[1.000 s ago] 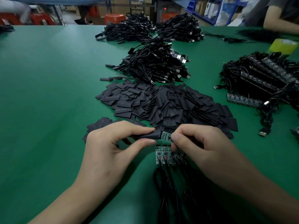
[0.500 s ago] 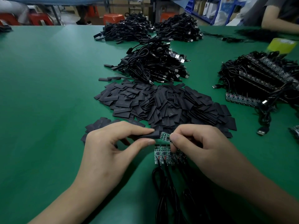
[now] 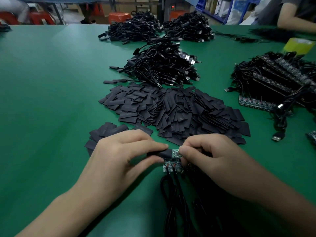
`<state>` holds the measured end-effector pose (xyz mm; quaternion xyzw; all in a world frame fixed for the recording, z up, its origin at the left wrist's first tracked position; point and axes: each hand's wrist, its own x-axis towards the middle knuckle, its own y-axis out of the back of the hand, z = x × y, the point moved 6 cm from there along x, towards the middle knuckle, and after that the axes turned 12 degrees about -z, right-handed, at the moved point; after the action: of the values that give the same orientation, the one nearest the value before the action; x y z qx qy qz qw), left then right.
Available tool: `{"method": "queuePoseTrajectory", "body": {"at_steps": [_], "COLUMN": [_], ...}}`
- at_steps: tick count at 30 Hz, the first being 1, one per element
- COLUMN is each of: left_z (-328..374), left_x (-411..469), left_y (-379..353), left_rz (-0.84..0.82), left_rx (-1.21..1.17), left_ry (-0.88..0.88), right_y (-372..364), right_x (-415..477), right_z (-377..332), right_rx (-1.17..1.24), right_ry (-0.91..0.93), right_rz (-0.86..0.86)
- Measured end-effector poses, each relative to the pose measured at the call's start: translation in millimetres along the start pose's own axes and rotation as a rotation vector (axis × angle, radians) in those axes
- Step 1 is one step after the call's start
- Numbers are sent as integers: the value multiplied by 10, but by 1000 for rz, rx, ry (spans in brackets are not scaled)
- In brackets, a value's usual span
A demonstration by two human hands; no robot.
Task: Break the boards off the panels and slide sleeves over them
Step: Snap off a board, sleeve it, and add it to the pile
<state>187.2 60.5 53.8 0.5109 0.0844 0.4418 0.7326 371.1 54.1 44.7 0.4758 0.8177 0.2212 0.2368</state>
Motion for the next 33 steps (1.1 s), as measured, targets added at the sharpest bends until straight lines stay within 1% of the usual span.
{"method": "queuePoseTrajectory", "body": {"at_steps": [3,7,9,14,16,18,21,23,28,30,33], "left_z": [20,33,49,103,88,61,32,38,77,90,109], "left_x": [-1,-2,1,18,24,23,15,14,15,14,5], "left_y": [-4,-41,-66,-62,-48,-20,22,34,9,6,13], "left_rz": [9,3,-18,-5,30,76,127,138,113,113,121], "left_rx": [10,-105,-111,-97,-118,-142,-179,-190,-182,-172,-158], "left_ry": [-3,24,25,-15,8,42,77,79,49,27,-7], "right_y": [-10,-66,-86,-112,-84,-9,73,78,52,47,50], "right_x": [5,4,4,20,8,-34,-101,-120,-114,-104,-82], "right_z": [30,-34,-40,-21,-43,-88,-176,-201,-207,-188,-121], "right_rx": [68,-14,-35,20,43,39,-68,-130,-146,-98,89], "right_ry": [-23,35,47,65,103,180,309,341,347,329,278], "right_rz": [-22,-19,-19,-29,18,118,231,258,247,232,185]}}
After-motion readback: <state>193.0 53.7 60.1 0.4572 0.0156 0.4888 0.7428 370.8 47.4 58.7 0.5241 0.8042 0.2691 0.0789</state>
